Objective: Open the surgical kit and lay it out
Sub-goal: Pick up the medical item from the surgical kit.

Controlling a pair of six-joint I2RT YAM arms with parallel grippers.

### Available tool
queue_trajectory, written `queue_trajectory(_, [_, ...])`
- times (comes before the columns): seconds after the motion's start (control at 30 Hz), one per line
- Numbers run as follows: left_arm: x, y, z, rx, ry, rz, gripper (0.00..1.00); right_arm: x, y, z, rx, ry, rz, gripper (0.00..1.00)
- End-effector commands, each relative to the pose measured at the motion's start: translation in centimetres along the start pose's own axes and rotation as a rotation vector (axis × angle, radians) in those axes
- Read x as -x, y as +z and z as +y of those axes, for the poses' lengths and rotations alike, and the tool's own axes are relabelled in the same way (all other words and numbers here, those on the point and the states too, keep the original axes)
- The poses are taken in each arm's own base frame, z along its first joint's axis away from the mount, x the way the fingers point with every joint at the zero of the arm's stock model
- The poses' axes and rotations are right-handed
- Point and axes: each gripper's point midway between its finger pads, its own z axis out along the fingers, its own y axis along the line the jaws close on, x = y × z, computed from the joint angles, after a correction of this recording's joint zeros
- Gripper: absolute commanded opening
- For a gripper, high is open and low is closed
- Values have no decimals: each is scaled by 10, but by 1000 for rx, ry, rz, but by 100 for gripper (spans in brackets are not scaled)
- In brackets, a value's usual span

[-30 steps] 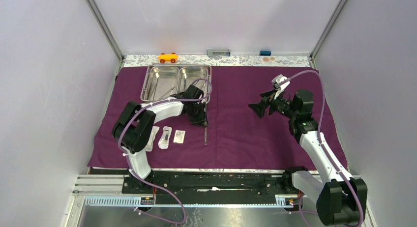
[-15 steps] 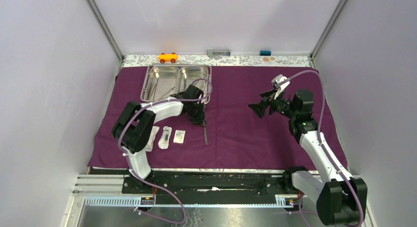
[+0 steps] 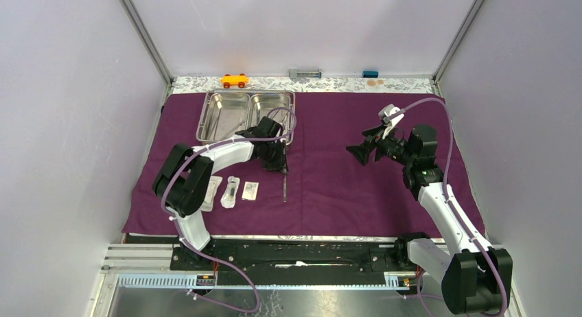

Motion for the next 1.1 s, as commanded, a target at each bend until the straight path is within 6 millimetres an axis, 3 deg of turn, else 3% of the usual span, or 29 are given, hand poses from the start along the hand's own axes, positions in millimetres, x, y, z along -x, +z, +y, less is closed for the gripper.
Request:
queue_trajectory(0.0, [28, -20, -13, -31, 48, -103, 28, 7, 0, 3, 24, -30, -25, 88])
queue_trajectory(0.3, [31, -10, -11, -21, 51, -81, 30, 8, -1, 4, 29, -30, -27, 88])
queue_trajectory(1.07, [28, 3, -4, 2, 65, -43, 22, 7, 0, 5, 32, -27, -25, 88])
